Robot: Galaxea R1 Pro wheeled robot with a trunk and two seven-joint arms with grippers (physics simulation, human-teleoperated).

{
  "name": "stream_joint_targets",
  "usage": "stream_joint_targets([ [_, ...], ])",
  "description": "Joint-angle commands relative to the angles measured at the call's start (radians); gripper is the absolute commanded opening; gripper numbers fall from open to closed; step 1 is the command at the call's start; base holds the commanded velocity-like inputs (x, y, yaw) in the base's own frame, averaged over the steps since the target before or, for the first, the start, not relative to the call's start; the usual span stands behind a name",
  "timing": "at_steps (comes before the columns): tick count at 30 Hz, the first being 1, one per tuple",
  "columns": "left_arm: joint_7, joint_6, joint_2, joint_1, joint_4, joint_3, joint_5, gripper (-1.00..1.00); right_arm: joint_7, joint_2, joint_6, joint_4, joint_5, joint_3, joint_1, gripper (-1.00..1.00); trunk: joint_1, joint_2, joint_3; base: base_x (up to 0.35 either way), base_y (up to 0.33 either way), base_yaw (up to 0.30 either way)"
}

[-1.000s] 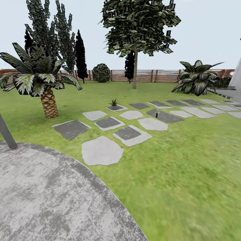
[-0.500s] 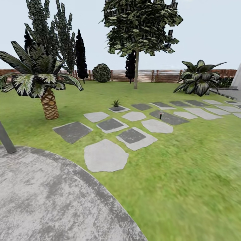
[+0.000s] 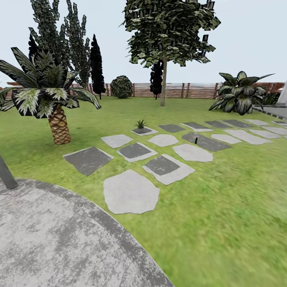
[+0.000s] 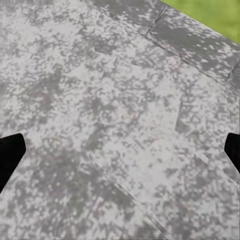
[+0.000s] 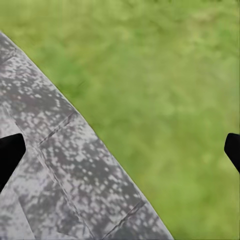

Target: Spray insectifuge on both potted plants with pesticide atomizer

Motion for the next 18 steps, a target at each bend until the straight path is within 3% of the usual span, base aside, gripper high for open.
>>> stream_joint_targets([
  [1,0.000,-0.003,0.000,-0.001,0.001,-0.001,-0.004,1.00,0.000,0.000,-0.003,0.000,0.001,0.000,0.000,1.00,0.000,0.000,-0.001,0.288,0.203,0.000],
  [18,0.000,-0.003,0.000,-0.001,0.001,-0.001,-0.004,1.00,0.000,0.000,-0.003,0.001,0.001,0.001,0.000,1.00,0.000,0.000,-0.001,0.288,0.203,0.000],
])
